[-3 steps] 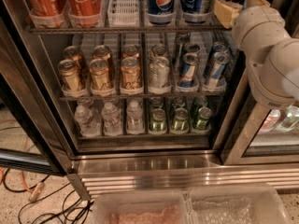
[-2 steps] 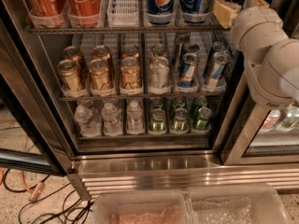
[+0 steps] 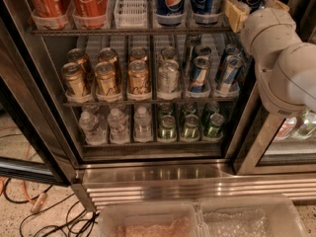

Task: Pick pepsi can from top shelf of fridge

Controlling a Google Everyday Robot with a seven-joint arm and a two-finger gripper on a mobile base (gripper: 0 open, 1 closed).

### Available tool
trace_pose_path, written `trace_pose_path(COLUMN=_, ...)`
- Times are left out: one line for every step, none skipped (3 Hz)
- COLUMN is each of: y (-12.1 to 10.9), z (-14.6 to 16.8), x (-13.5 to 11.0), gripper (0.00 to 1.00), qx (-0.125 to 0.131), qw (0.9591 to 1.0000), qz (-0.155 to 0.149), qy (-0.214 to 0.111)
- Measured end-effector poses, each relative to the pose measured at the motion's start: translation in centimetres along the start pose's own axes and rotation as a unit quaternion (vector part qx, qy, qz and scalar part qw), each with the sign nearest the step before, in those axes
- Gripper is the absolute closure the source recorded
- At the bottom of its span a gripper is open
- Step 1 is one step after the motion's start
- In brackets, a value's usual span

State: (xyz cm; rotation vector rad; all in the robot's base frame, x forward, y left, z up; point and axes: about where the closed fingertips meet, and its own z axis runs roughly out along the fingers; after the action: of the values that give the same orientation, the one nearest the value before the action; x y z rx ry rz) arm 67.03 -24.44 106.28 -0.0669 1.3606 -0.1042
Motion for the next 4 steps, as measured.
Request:
trace_pose_path(y=-0.19, z=0.16, x=0.25, gripper=0.00, qx=0.002, qw=1.0000, qz=0.001, qy=0.002)
trace_pose_path(y=-0.34, z=0.15, x=-0.03, gripper=0.00, qx=0.005, qw=1.0000, qz=0.002, qy=0.001)
trace_pose_path(y=-0.34, z=0.15, x=-0.03, gripper=0.00, qx=0.005, qw=1.0000, qz=0.002, qy=0.001)
trace_pose_path(y=0.02, z=0.17, x=-0.15, gripper=0.00, qx=0.006, qw=0.9999, qz=0.013, qy=0.000)
